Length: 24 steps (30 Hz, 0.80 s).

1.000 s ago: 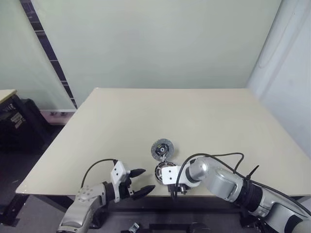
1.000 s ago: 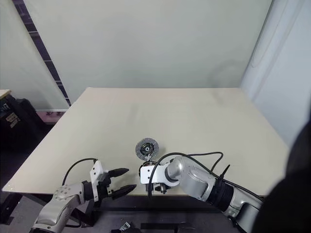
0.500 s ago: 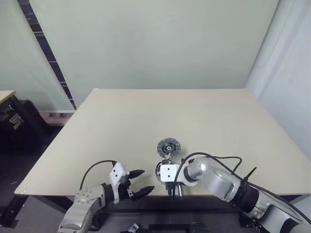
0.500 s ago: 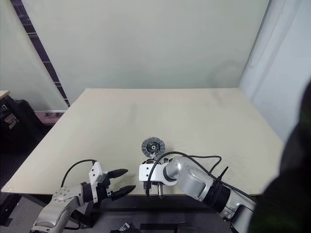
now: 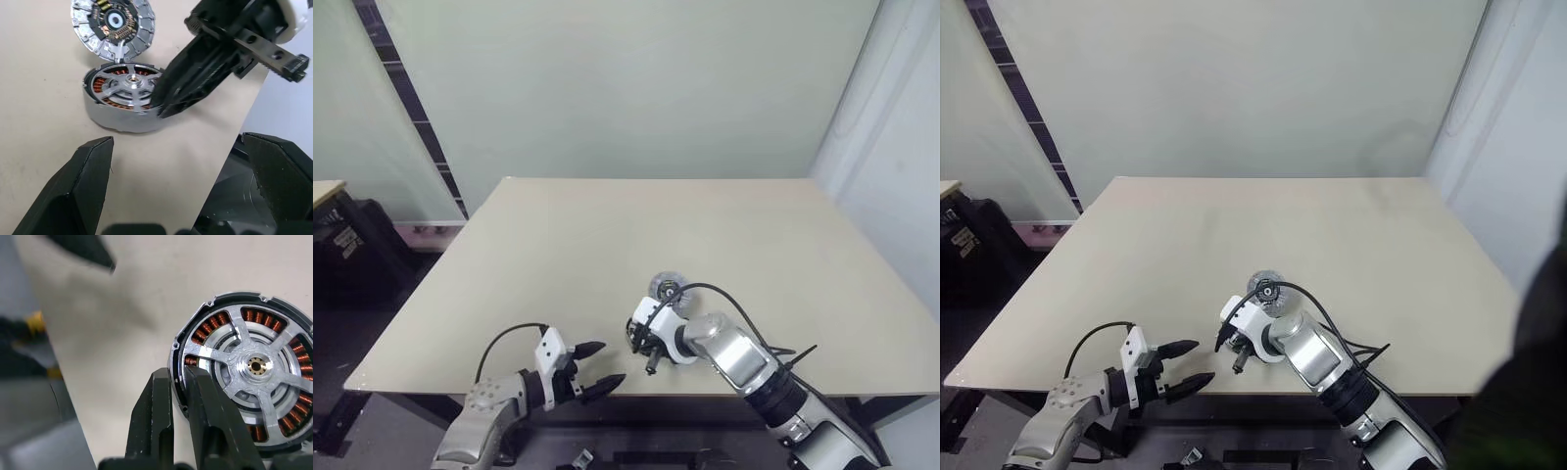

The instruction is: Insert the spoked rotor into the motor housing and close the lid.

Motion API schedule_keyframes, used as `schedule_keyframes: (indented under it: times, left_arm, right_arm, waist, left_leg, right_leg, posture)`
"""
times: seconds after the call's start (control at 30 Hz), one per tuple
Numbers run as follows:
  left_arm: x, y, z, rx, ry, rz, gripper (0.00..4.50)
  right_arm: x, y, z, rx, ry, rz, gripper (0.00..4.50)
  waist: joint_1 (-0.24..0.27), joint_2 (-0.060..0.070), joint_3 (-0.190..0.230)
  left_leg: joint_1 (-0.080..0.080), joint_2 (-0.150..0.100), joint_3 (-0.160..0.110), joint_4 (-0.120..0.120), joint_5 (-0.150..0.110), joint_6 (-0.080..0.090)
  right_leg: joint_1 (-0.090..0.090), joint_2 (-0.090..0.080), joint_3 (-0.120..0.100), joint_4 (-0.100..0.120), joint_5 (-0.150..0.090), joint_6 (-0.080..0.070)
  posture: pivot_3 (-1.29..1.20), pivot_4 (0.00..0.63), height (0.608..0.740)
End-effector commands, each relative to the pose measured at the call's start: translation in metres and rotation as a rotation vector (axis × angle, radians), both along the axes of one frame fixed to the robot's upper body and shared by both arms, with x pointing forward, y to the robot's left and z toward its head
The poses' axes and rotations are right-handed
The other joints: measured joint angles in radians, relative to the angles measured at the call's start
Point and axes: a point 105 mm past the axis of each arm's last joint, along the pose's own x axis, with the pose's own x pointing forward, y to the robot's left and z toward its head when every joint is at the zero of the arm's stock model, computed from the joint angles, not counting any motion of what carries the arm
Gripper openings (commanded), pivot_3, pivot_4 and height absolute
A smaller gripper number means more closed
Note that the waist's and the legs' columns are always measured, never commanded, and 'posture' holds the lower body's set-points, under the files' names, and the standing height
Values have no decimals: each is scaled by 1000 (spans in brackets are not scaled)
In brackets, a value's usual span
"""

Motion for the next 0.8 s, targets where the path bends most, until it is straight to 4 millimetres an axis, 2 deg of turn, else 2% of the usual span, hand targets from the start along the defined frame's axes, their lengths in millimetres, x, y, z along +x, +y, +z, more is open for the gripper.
schedule_keyframes:
  times: [0.03,0.4,0.8]
  left_arm:
    - [6,0,9,-10,-50,3,4500]
    - [5,-1,9,-16,-51,14,4500]
    - [3,-1,10,-18,-57,18,4500]
  right_arm:
    - [17,-9,8,44,-23,-138,77]
    - [22,-7,2,141,17,-362,76]
    - [22,-7,-5,138,14,-427,76]
  waist:
    - [0,0,0]
    - [0,1,0]
    - [0,1,0]
  left_leg:
    - [0,0,0,0,0,0]
    - [1,0,0,0,0,0]
    - [1,0,-1,1,0,0]
  right_leg:
    - [0,0,0,0,0,0]
    - [1,0,0,0,0,0]
    - [1,0,0,0,-1,-2]
  posture:
    - [0,0,740]
    - [0,0,740]
    - [0,0,740]
